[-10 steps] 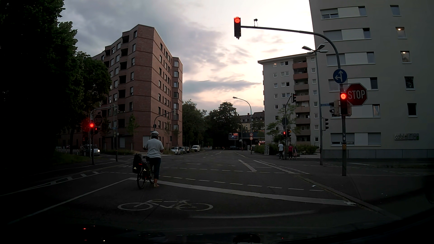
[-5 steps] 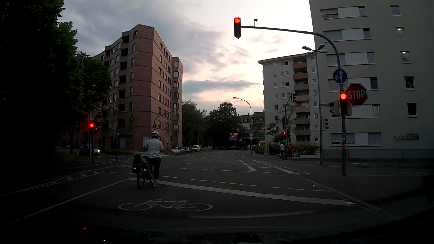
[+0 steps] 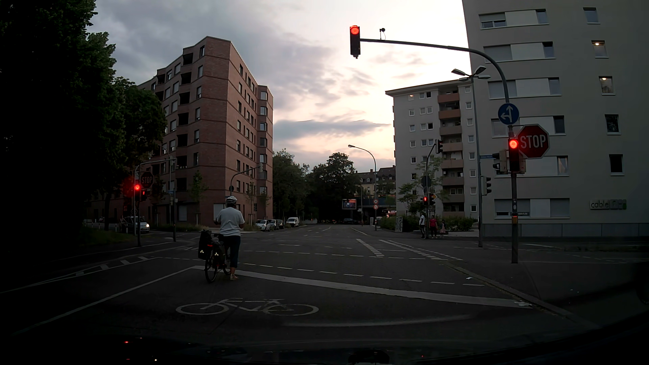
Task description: Follow the waypoints while adhering to traffic rules and regulations
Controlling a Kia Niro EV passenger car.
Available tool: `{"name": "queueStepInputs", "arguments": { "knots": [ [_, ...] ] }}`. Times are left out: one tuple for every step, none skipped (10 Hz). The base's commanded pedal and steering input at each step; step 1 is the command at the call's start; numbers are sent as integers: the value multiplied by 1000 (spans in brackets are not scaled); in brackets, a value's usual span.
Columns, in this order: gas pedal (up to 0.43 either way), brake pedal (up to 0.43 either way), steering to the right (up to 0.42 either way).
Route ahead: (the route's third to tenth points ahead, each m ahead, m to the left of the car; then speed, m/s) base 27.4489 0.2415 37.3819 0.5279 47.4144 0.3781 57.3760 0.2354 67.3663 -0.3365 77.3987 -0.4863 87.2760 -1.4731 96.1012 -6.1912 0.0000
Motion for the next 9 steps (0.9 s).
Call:
{"name": "queueStepInputs", "arguments": {
  "knots": [
    [0, 220, -8],
    [0, 220, -8],
    [0, 220, -8],
    [0, 220, -8],
    [0, 220, -8],
    [0, 220, -8],
    [0, 213, -8],
    [0, 177, -8],
    [0, 91, -8]
  ]
}}
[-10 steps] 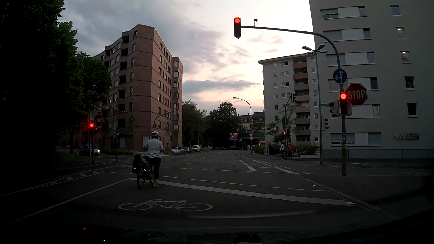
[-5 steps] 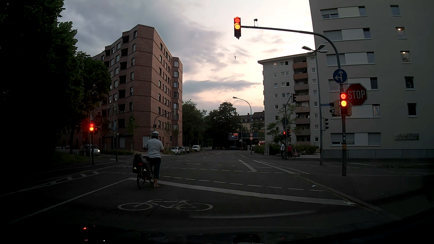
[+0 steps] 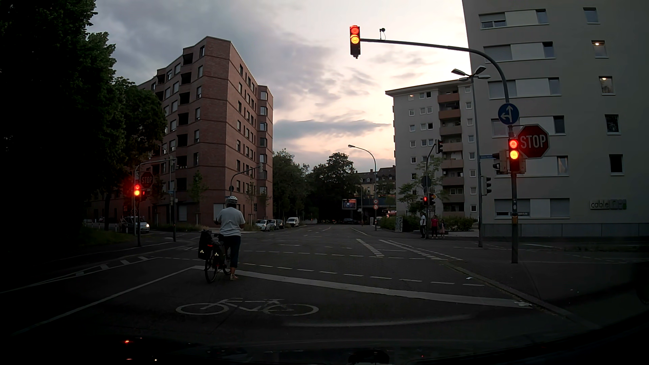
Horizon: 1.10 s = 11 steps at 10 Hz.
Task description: Follow the waypoints while adhering to traffic rules and regulations
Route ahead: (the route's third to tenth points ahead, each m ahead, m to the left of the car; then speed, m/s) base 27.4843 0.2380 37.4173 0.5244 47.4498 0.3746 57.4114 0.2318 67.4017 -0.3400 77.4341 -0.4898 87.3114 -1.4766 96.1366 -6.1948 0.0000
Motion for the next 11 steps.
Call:
{"name": "queueStepInputs", "arguments": {
  "knots": [
    [0, 6, -8],
    [0, 0, -8],
    [0, 0, -8],
    [0, 0, -8],
    [0, 0, -8],
    [0, 0, -8],
    [138, 0, -8],
    [189, 0, -8],
    [189, 0, -8],
    [220, 0, -8],
    [228, 0, -8]
  ]
}}
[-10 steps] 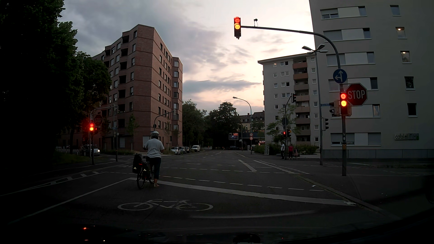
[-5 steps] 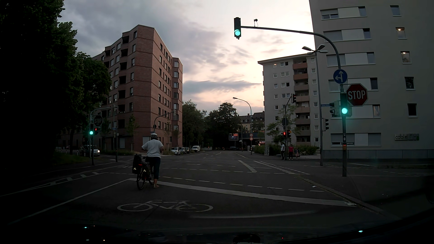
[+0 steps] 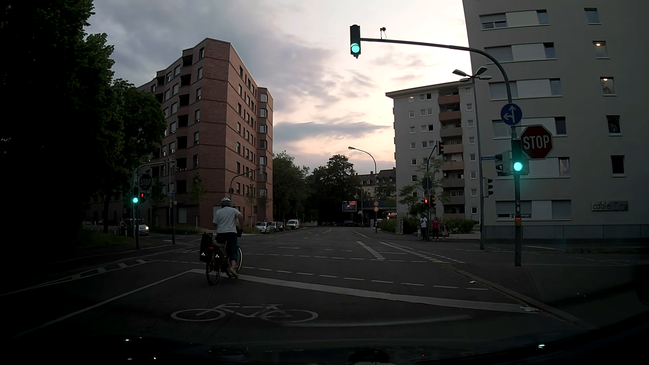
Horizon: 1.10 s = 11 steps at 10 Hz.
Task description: Follow the waypoints while adhering to traffic rules and regulations
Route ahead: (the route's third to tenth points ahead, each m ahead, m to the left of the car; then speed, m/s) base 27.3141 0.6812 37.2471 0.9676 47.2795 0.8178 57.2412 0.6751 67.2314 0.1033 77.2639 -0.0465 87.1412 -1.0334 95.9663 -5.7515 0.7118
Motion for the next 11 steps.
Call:
{"name": "queueStepInputs", "arguments": {
  "knots": [
    [240, 0, -8],
    [248, 0, -8],
    [248, 0, -8],
    [260, 0, -8],
    [260, 0, -8],
    [220, 0, -8],
    [157, 0, -8],
    [157, 0, -8],
    [228, 0, -8],
    [240, 0, -8],
    [248, 0, -8]
  ]
}}
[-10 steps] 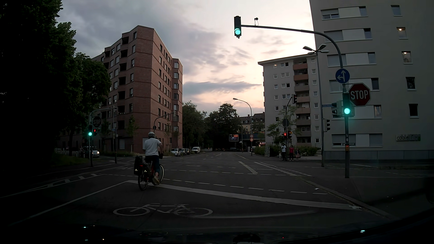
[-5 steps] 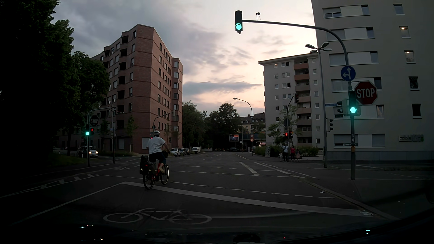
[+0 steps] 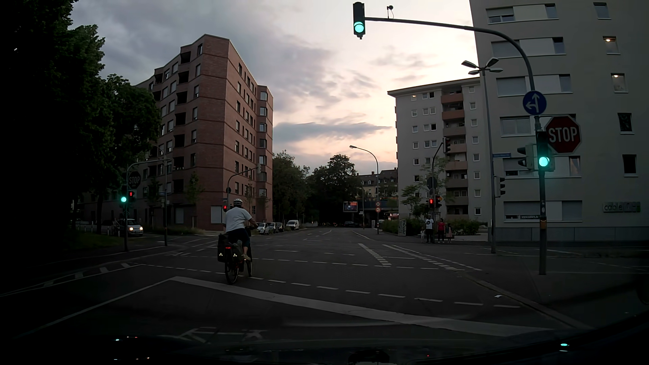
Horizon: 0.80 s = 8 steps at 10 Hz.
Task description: Follow the waypoints while adhering to traffic rules and regulations
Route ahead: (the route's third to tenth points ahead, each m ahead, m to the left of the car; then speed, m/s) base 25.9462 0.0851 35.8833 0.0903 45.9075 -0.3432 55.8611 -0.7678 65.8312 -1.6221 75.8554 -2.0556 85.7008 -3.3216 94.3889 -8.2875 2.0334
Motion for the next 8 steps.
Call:
{"name": "queueStepInputs", "arguments": {
  "knots": [
    [248, 0, -8],
    [248, 0, -8],
    [248, 0, -8],
    [248, 0, -8],
    [248, 0, -8],
    [248, 0, -8],
    [248, 0, -8],
    [240, 0, -8]
  ]
}}
